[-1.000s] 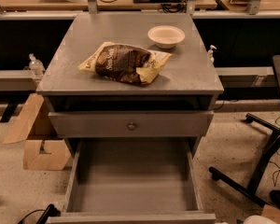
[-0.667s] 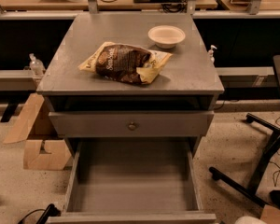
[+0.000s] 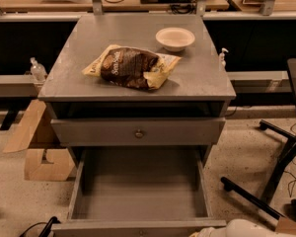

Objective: Close middle drawer

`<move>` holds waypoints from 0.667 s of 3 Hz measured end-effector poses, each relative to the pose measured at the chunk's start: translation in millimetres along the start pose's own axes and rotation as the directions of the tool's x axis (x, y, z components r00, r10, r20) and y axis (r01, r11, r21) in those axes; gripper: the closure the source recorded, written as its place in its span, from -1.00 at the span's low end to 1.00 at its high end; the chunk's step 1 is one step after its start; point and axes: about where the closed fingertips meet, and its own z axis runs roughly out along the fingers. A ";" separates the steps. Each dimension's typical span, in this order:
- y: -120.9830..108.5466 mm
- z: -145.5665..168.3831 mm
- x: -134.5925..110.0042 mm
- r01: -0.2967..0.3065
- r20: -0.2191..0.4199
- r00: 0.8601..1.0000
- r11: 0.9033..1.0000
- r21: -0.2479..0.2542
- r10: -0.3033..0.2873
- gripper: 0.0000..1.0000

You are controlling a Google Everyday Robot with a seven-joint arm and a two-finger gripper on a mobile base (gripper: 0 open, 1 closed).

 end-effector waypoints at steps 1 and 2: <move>-15.5 5.5 -23.5 0.064 -0.009 0.998 0.998 0.023 -0.064 1.00; -15.5 5.5 -23.6 0.064 -0.009 0.998 0.998 0.023 -0.064 1.00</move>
Offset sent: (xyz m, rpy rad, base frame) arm 0.1492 0.0634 0.0480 -0.1446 -0.2500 0.1796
